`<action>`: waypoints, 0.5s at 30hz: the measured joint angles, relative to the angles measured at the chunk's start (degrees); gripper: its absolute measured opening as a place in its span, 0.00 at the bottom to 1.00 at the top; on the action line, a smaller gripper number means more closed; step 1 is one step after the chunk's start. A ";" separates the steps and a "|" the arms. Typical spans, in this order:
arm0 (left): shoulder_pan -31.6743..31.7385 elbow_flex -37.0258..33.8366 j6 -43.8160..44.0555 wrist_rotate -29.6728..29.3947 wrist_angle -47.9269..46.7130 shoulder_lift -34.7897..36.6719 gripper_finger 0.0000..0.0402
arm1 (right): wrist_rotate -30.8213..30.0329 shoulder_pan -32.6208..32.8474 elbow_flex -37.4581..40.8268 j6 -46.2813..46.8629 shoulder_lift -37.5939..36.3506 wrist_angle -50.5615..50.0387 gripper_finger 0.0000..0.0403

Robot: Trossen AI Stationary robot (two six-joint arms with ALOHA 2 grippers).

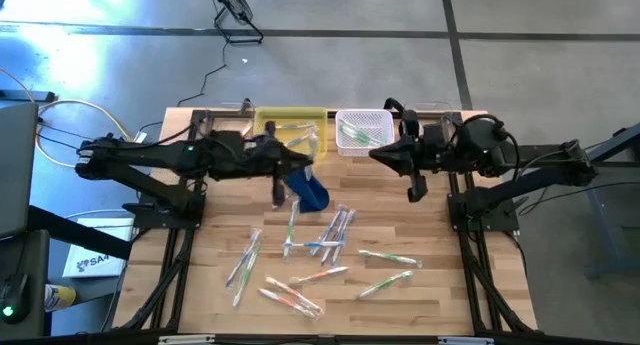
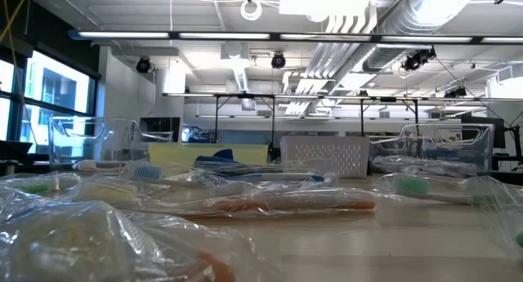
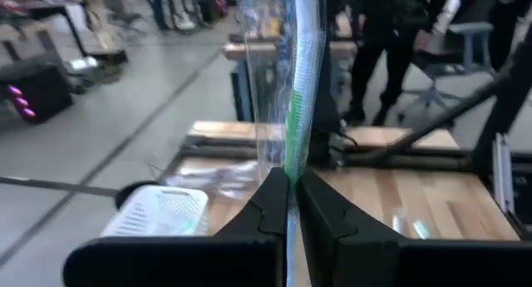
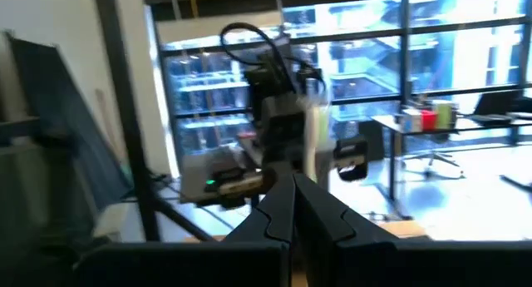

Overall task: Pick & Place Toothbrushes
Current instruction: Put the green toothbrush into the white bin

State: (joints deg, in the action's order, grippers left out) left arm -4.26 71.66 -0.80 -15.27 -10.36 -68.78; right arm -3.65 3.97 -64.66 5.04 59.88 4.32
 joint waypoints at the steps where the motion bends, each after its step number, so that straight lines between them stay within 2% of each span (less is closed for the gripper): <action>1: 0.62 -0.06 0.18 1.53 0.46 -0.70 0.01 | -0.63 0.00 0.00 -0.65 0.27 -0.20 0.00; 7: 3.49 -0.06 1.05 7.75 6.67 -4.38 0.01 | -1.34 0.00 0.01 -2.30 2.59 -0.17 0.00; 11: 5.18 -0.06 1.04 11.39 7.96 -5.45 0.01 | -5.61 0.00 0.00 -2.32 4.23 1.94 0.01; 15: 6.37 -0.06 1.05 12.83 7.27 -5.85 0.01 | -6.98 -0.04 0.02 -2.33 5.31 2.42 0.06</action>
State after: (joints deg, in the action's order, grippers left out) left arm 2.11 71.59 0.25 -2.44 -3.10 -74.63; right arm -10.63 3.92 -64.64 2.71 65.20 6.73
